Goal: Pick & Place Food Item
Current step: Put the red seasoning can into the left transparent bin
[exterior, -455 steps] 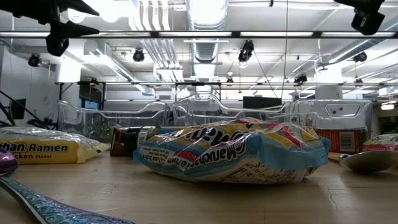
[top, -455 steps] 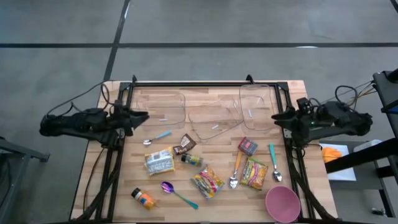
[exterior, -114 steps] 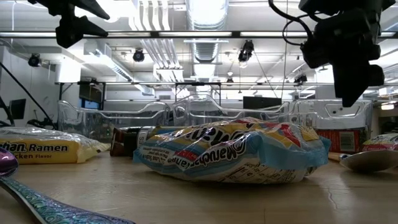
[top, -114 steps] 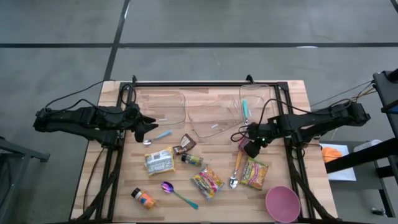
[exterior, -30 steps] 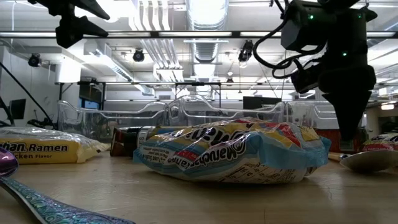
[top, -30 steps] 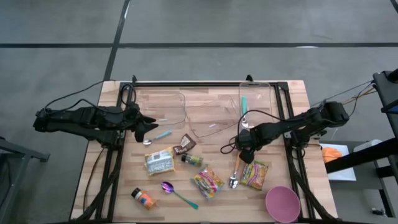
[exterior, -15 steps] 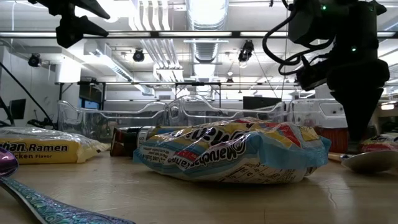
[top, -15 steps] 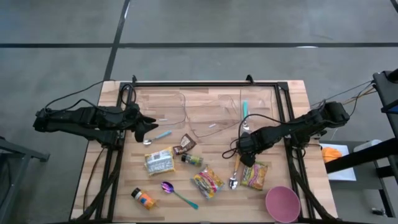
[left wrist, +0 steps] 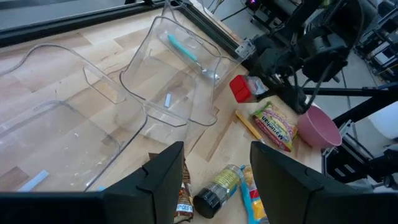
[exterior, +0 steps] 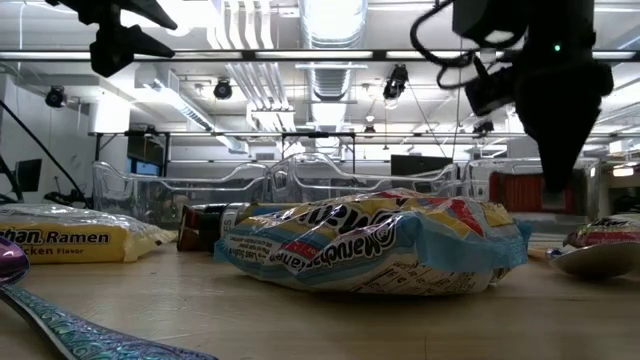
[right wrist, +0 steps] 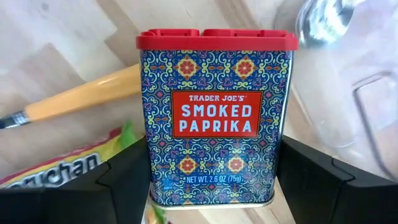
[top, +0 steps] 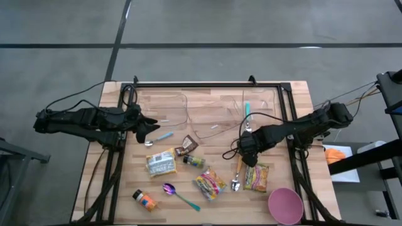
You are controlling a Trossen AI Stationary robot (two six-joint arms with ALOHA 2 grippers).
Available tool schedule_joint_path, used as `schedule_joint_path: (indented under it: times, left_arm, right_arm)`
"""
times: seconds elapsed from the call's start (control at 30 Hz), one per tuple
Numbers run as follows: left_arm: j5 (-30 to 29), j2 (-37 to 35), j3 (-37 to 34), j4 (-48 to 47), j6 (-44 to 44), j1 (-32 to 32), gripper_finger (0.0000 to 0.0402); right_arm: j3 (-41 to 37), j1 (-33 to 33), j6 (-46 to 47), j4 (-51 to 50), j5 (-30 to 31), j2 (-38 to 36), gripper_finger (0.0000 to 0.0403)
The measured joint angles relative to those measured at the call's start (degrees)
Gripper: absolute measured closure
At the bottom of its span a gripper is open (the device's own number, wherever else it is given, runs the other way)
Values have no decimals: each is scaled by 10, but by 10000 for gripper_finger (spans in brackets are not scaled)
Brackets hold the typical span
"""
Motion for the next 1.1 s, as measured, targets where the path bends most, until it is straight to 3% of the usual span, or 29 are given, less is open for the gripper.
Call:
schedule_joint_path:
  times: [0.2,0.47,0.63,0.87,1.1]
  left_arm:
    - [21,0,0,25,-72,0,209]
    - [67,34,1,131,-183,2,209]
    - [107,102,14,168,-215,23,208]
    - [142,216,107,170,-189,74,208]
    - [247,334,194,162,-169,102,172]
  right_arm:
    - [76,23,-23,-38,47,0,122]
    - [196,41,-82,-76,124,-1,122]
    - [271,39,-151,-75,167,7,122]
    - [345,31,-239,-87,185,54,122]
    - [418,29,-301,-104,219,111,122]
